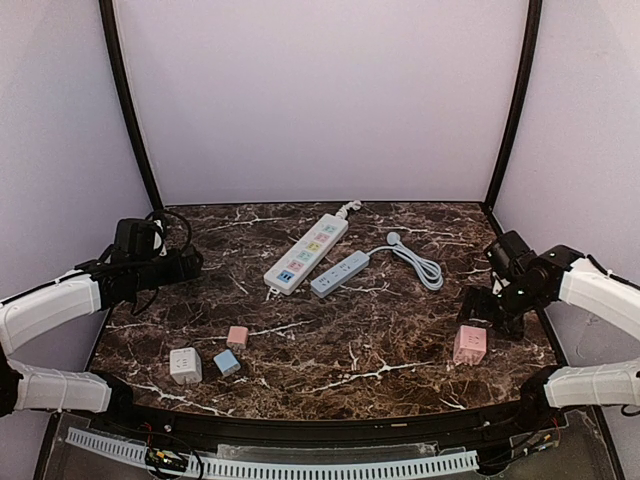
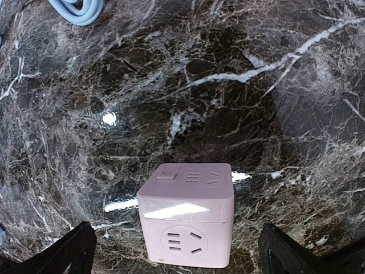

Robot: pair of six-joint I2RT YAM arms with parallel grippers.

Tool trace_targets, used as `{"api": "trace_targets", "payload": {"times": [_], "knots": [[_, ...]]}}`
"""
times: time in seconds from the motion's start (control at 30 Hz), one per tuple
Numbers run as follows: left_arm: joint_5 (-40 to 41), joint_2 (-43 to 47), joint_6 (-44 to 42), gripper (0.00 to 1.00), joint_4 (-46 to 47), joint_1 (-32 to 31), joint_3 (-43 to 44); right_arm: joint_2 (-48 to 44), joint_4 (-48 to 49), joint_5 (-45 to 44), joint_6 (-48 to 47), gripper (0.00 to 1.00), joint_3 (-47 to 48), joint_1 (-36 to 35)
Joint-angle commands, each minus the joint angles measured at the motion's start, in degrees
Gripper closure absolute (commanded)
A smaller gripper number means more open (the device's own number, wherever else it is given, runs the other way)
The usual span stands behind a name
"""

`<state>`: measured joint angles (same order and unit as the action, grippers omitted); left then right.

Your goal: Insert the plug

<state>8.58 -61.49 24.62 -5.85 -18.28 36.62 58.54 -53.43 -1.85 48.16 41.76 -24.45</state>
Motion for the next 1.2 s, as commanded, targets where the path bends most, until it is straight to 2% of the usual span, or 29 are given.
{"api": "trace_targets", "payload": {"times": [0.0,0.67,0.9,1.03,1.17], "knots": [[-0.3,0.0,-0.5,0.0,0.5,-0.3,0.4,0.5,-0.8,-2.2,1.6,0.01,-1.7,-1.0],[-1.3,-1.7,-0.3,0.0,1.4,-0.4,0.7,7.7,5.4,0.7,-0.8,0.01,-5.4,-2.4],[-1.6,-1.6,-0.4,0.0,1.5,-0.4,0.6,8.6,7.0,0.8,-0.9,0.18,-5.4,-3.5],[-2.9,-1.4,-0.6,0.0,2.1,-0.4,0.5,9.1,7.7,1.0,-1.1,0.34,-4.6,-4.4],[-4.2,-1.1,-0.4,0.0,3.3,-0.6,0.0,8.9,9.3,0.9,-1.9,0.39,-2.5,-5.1]]}}
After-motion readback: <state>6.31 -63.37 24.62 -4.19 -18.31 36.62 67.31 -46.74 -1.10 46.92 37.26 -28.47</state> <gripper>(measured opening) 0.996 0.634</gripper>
